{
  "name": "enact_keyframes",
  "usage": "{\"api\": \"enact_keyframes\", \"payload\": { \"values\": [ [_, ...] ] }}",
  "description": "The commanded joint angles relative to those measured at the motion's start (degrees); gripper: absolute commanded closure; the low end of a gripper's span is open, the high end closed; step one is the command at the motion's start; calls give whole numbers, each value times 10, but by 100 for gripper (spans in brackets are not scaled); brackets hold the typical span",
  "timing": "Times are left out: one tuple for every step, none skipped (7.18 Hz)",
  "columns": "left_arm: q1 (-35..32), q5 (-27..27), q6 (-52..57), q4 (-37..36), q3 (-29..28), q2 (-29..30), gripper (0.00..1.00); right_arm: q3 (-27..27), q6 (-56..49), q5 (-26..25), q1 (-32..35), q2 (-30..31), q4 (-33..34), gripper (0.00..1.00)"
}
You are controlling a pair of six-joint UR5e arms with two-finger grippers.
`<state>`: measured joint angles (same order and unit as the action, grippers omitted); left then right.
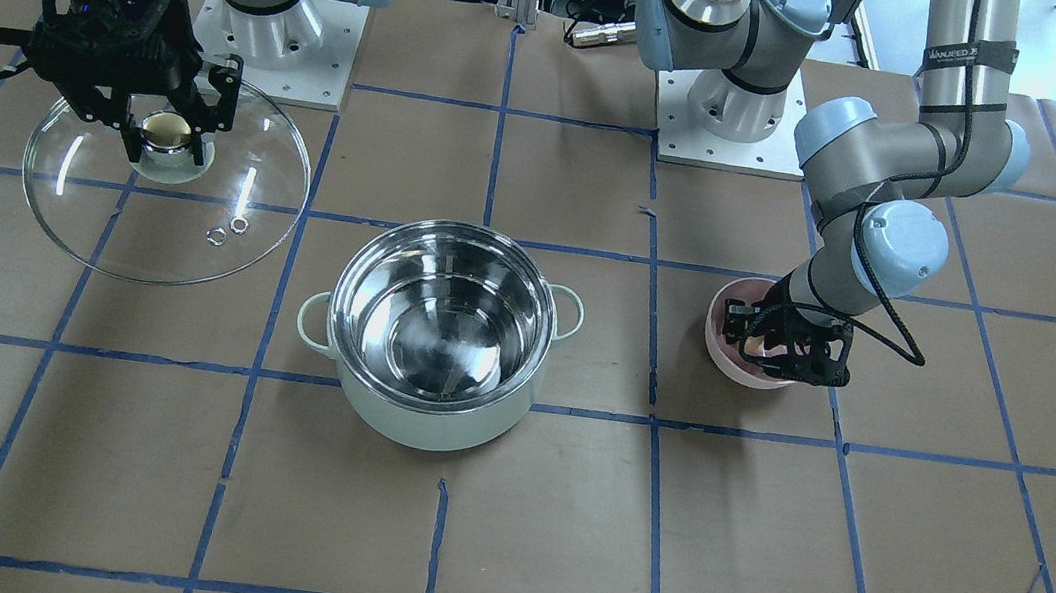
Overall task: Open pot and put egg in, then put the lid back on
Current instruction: 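Lift the egg out of the bowl with the left gripper toward the pot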
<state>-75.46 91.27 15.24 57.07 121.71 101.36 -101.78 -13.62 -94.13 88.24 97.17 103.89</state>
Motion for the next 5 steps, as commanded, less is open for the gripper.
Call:
{"api": "enact_keyframes", "payload": {
  "values": [
    [-1, 1, 1, 23, -16, -20, 98, 0, 0, 0, 0, 0, -1, 72],
    [-3, 1, 1, 58, -31, -36, 98, 0, 0, 0, 0, 0, -1, 72],
    [-5, 1, -1, 83, -56, -43, 98, 0, 0, 0, -1, 0, -1, 72],
    [-14, 0, -9, 121, -90, -52, 98, 0, -1, 0, -3, 0, -1, 71],
    [-22, 0, -11, 172, -133, -56, 98, 0, -2, 0, -4, 0, -2, 71]
  ]
}}
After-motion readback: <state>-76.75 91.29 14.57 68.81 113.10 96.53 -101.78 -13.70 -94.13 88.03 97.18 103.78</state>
